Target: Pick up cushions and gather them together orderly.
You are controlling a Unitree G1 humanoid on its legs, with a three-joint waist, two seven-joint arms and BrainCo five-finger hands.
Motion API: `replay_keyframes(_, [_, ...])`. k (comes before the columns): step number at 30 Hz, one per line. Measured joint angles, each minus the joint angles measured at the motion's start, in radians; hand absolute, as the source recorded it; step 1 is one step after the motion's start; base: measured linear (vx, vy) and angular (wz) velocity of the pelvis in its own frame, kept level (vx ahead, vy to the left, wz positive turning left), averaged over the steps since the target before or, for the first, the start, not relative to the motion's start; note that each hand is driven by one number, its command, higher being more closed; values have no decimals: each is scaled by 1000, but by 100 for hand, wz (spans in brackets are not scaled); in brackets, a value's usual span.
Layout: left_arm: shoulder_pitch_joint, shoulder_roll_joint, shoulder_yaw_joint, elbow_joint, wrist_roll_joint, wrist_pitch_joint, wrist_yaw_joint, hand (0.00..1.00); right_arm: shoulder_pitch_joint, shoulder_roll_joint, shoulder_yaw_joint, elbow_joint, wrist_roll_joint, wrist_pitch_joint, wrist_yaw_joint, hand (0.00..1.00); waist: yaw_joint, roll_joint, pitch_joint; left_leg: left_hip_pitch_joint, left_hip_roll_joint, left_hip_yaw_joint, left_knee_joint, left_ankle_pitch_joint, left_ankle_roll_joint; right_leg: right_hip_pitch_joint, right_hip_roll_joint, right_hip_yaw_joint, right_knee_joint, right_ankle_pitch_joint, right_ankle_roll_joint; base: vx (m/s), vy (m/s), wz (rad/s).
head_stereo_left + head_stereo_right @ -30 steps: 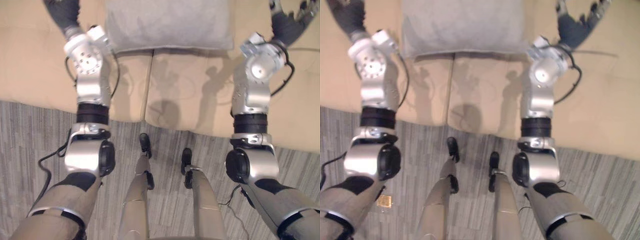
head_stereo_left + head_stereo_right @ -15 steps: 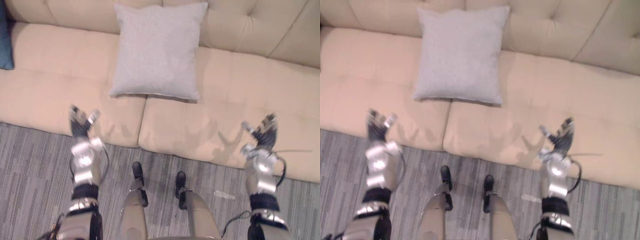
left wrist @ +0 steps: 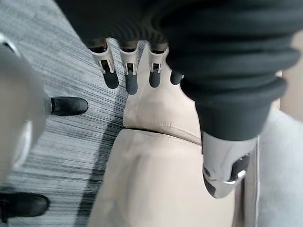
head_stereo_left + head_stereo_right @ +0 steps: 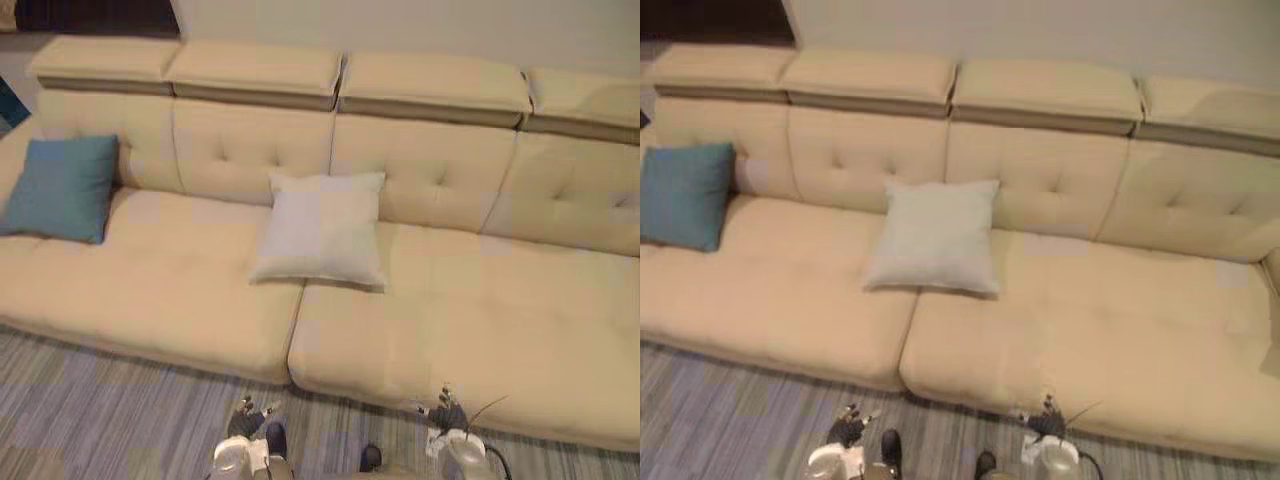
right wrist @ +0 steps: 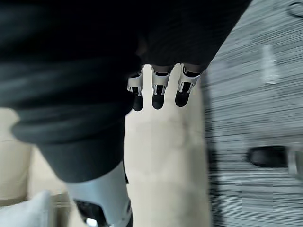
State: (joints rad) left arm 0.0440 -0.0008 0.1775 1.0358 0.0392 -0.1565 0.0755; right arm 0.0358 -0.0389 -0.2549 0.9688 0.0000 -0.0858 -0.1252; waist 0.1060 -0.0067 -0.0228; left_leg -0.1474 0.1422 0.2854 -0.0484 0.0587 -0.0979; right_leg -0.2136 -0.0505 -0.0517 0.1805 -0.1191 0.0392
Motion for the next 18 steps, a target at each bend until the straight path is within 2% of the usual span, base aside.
replay_keyframes(3, [0, 21, 0, 18, 20, 13, -1, 0, -8, -4, -56, 58, 0, 9, 0, 0, -5, -4, 4, 32, -18, -11, -6, 5, -6, 47, -5, 16, -49, 29, -1, 116, 46, -11])
replay_keyframes(7, [-16, 42, -1, 18, 39, 14, 0, 0, -44, -3, -56, 79, 0, 14, 0, 0, -13, -16, 31, 44, -29, -12, 0, 1, -4, 53, -10, 61, -73, 59, 16, 63, 31, -32])
replay_keyframes(10, [-78, 55, -22, 17, 38, 15, 0, 0, -104, -1, -36, 71, 1, 14, 0, 0, -13, -28, 63, -23, -26, 24, 84, -39, 16, -14, -19, 90, -25, 80, 33, -45, 48, -38])
replay_keyframes(11, [-114, 51, -42, 6, 36, 15, 0, 0, -114, -3, -8, 66, 2, 14, -1, 0, -15, -32, 84, -45, -24, 32, 147, -72, 36, -33, -28, 85, 16, 85, 39, -99, 49, -14])
replay_keyframes(12, [-115, 43, -42, -16, 36, 14, 1, 0, -119, -3, 4, 62, 2, 15, -1, 0, -14, -28, 84, -48, -12, 35, 158, -81, 43, -22, -31, 85, 2, 91, 49, -99, 49, -14])
replay_keyframes(13, [-116, 40, -41, -27, 36, 13, 0, 0, -119, -2, 9, 58, 2, 15, -1, 0, -14, -25, 89, -52, -8, 41, 159, -82, 45, -23, -38, 77, 29, 71, 46, -100, 26, 12])
replay_keyframes(14, [-114, 35, -39, -47, 33, 10, 1, 0, -108, 1, 32, 49, 2, 17, 1, 0, -18, -25, 90, -60, -10, 33, 178, -85, 50, -68, -59, 27, 256, -35, 53, -89, 8, 36])
replay_keyframes(15, [-106, 28, -36, -62, 29, 8, 3, 0, -106, 3, 33, 49, 2, 18, 0, 0, -13, -26, 90, -67, -13, 24, 203, -82, 54, -63, -83, -12, 423, -92, 82, -71, 2, 42])
replay_keyframes(17, [-84, 28, -14, -64, 14, 11, 8, 0, -113, 3, 36, 40, 1, 17, -1, 0, 0, -35, 84, -98, -13, 21, 255, -81, 54, -9, -119, -53, 496, -124, 92, -77, -64, 26])
replay_keyframes(18, [-80, 29, 3, -67, -2, 12, 13, 0, -118, 0, 44, 32, 2, 16, -3, 0, 11, -43, 80, -133, -10, 19, 285, -78, 50, 23, -116, -52, 422, -166, 100, -146, -142, 15])
